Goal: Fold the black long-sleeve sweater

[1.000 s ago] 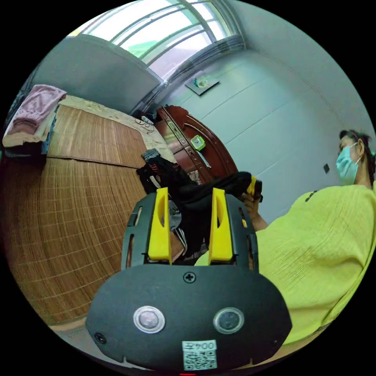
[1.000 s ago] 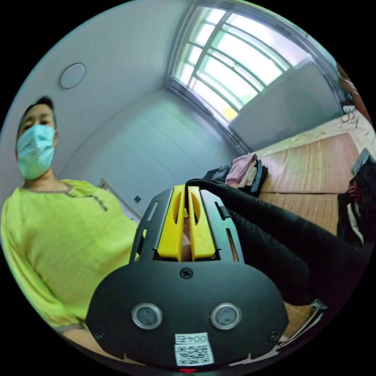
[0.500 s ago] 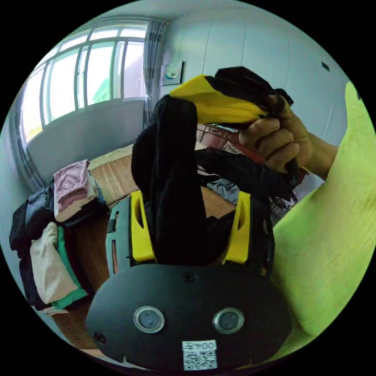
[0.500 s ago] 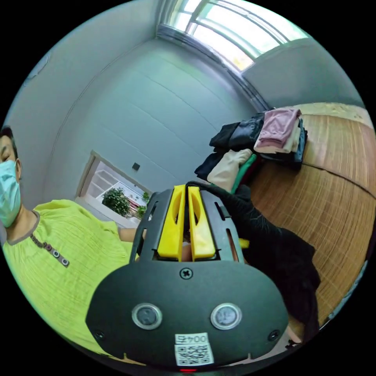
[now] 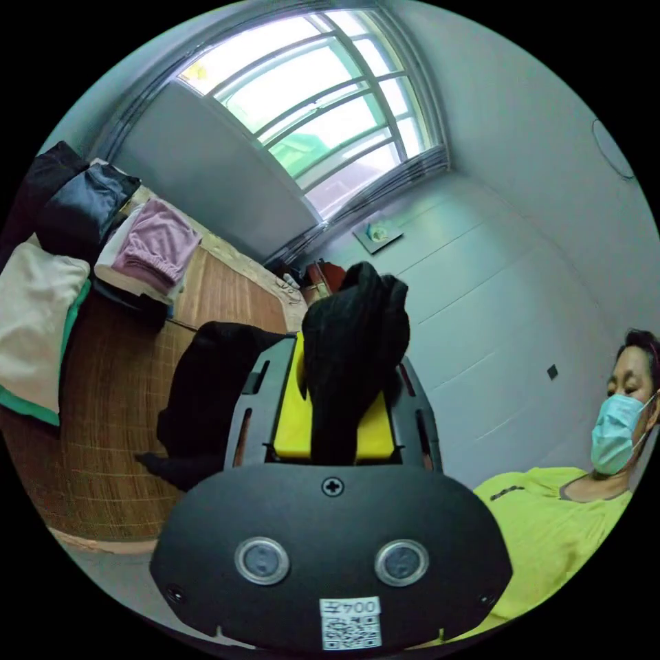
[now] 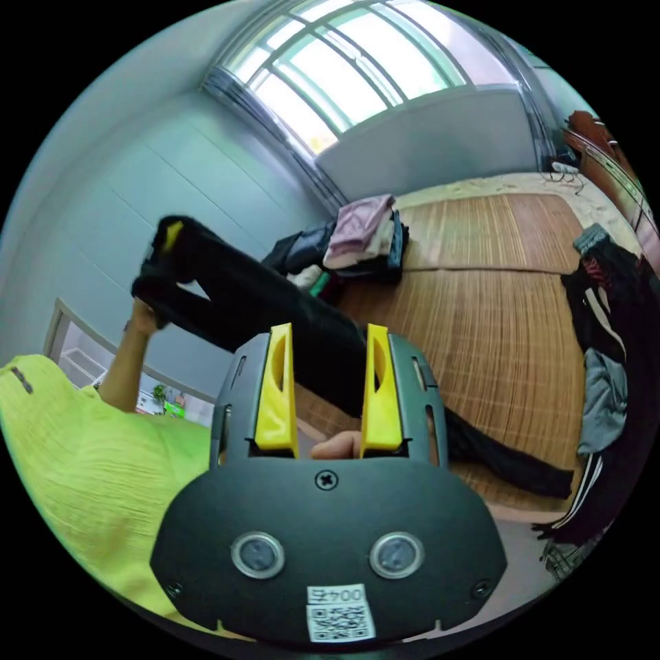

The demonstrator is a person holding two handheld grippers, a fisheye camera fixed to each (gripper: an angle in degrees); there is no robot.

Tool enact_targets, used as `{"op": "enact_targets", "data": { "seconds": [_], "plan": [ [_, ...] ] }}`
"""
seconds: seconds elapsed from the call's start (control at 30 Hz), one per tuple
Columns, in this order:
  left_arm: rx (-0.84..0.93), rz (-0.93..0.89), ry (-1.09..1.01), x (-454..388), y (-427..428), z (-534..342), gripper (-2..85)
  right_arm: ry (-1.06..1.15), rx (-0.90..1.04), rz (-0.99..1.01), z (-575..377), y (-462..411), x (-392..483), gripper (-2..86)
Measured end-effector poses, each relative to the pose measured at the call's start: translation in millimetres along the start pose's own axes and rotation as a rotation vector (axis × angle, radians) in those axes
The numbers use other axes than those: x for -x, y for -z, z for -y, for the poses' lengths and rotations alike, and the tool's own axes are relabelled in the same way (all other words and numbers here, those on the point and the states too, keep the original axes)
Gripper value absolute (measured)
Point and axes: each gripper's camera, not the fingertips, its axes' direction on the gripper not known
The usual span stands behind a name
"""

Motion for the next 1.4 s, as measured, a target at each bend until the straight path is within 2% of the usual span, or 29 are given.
{"op": "enact_targets", "data": {
  "seconds": [0.2, 0.4, 0.7, 0.83, 0.87, 0.9, 0.97, 1.0, 1.1, 1.27, 1.4],
  "plan": [
    [0.008, -0.136, -0.077, -81.2, 26.7, 21.5, 8.8, -0.078, 0.082, 0.013, -43.7, -42.8, 0.7, 17.0],
    [-0.020, -0.259, -0.057, -130.8, 25.8, 27.2, 9.3, 0.168, 0.087, -0.118, -22.5, -48.2, 38.7, 18.2],
    [-0.100, -0.284, -0.083, -230.8, 11.1, 70.7, 9.7, 0.352, 0.154, -0.099, -6.6, -105.1, 76.2, 21.4],
    [-0.100, -0.263, -0.111, -270.8, -8.9, 81.7, 9.7, 0.438, 0.191, -0.355, 1.1, -114.3, 81.9, 4.7],
    [-0.099, -0.255, -0.120, -272.7, -11.4, 83.3, 9.7, 0.476, 0.223, -0.333, 5.2, -106.1, 78.1, 4.3],
    [-0.103, -0.217, -0.143, -273.5, -14.6, 86.8, 9.7, 0.482, 0.239, -0.292, 8.3, -99.7, 73.4, 4.2],
    [-0.161, -0.143, -0.162, -263.6, -11.0, 90.9, 9.6, 0.428, 0.268, -0.053, 21.9, -59.6, 39.9, 3.9],
    [-0.209, -0.092, -0.173, -250.9, -5.1, 93.6, 9.5, 0.396, 0.262, 0.001, 25.4, -47.1, 29.2, 3.9],
    [-0.287, 0.035, -0.151, -200.8, 11.6, 95.2, 9.2, 0.210, 0.171, 0.252, 42.0, 20.4, -29.7, 3.8],
    [-0.257, 0.202, -0.141, -106.7, 10.1, 56.9, 8.3, 0.001, -0.125, 0.708, 58.2, 118.8, -102.5, 3.6],
    [-0.183, 0.147, -0.080, -18.0, -14.7, -11.7, 8.2, -0.075, -0.309, 0.939, 63.6, 152.8, -127.2, 3.4]
  ]
}}
